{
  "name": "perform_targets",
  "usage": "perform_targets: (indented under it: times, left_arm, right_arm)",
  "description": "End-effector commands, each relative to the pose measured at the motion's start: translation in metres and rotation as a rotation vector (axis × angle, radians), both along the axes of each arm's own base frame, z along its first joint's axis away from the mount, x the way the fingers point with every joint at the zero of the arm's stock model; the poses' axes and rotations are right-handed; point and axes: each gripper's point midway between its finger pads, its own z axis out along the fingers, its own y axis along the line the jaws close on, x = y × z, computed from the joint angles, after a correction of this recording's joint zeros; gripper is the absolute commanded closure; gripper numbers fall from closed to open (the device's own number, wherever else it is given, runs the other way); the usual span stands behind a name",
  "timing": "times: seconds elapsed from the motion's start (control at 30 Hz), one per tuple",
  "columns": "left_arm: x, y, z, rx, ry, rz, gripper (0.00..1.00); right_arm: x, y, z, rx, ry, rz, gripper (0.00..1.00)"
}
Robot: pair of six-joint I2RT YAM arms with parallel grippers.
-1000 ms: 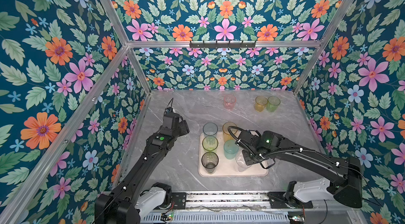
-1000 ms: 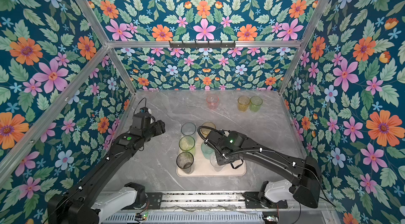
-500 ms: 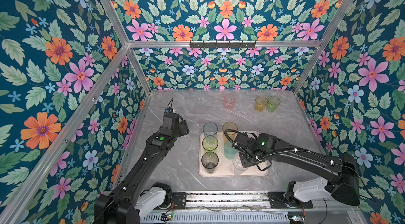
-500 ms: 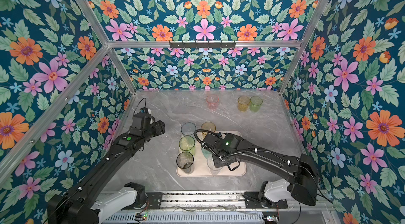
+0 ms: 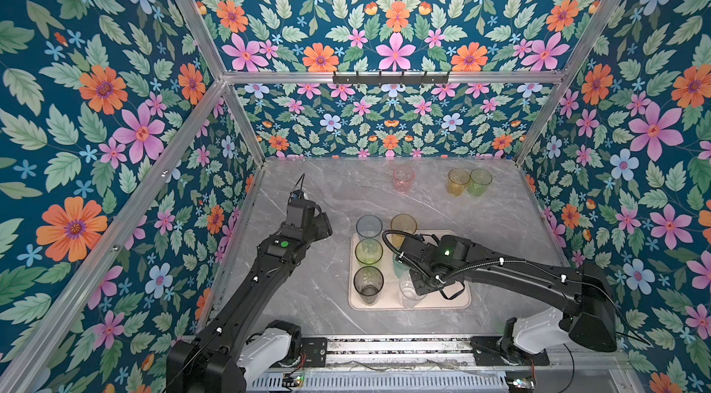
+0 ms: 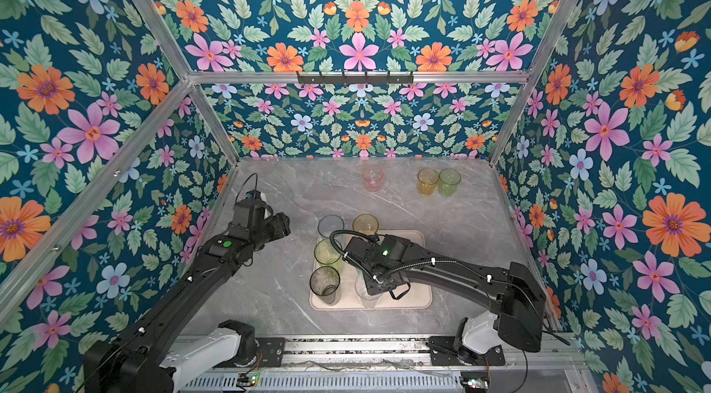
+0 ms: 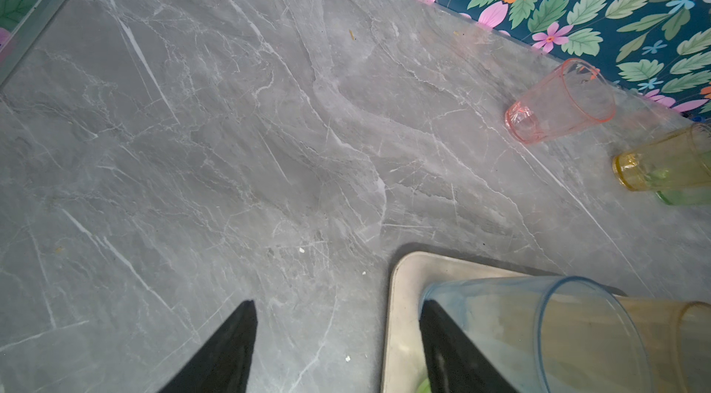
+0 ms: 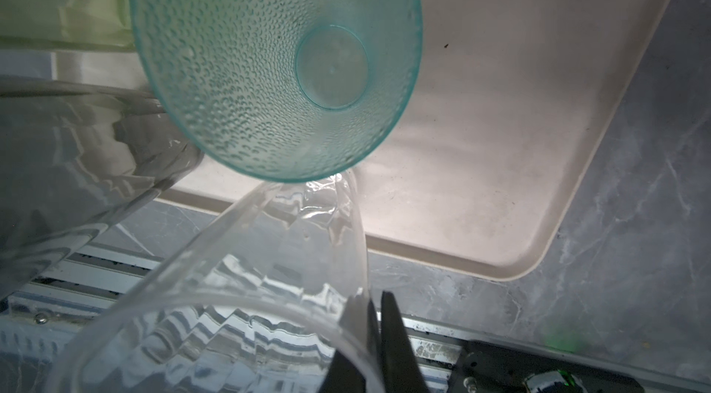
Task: Place the glasses into the tray
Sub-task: 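Lower the clear glass onto the tray beside the teal glass, nearer the robot, then open the right gripper to release the clear glass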
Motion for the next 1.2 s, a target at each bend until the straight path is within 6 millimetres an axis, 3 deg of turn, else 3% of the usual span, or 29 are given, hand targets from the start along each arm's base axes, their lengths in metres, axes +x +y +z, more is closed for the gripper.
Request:
perform_targets:
  times: [0.0,0.37,0.8,1.17]
  left_arm:
    - [0.001,-0.001,0.002,-0.009,-0.008,-0.001,0.3]
    - [0.001,-0.001,0.003,-0.005,-0.013,-0.002,0.3]
    - [0.0,0.0,0.001,-0.005,-0.008,0.001,0.3]
    - [0.0,0.0,0.005,-0.01,-0.015,-0.001,0.3]
  right_arm:
    - [0.0,0.001,0.0,-0.003,-0.001,-0.016,0.98]
    - [-0.001,0.001,-0.004,-0.009,0.009,-0.024,0.97]
    - [-0.001,0.001,-0.006,-0.012,0.014,-0.032,0.8]
    - [0.001,0.001,0.008,0.014,-0.01,-0.031,0.68]
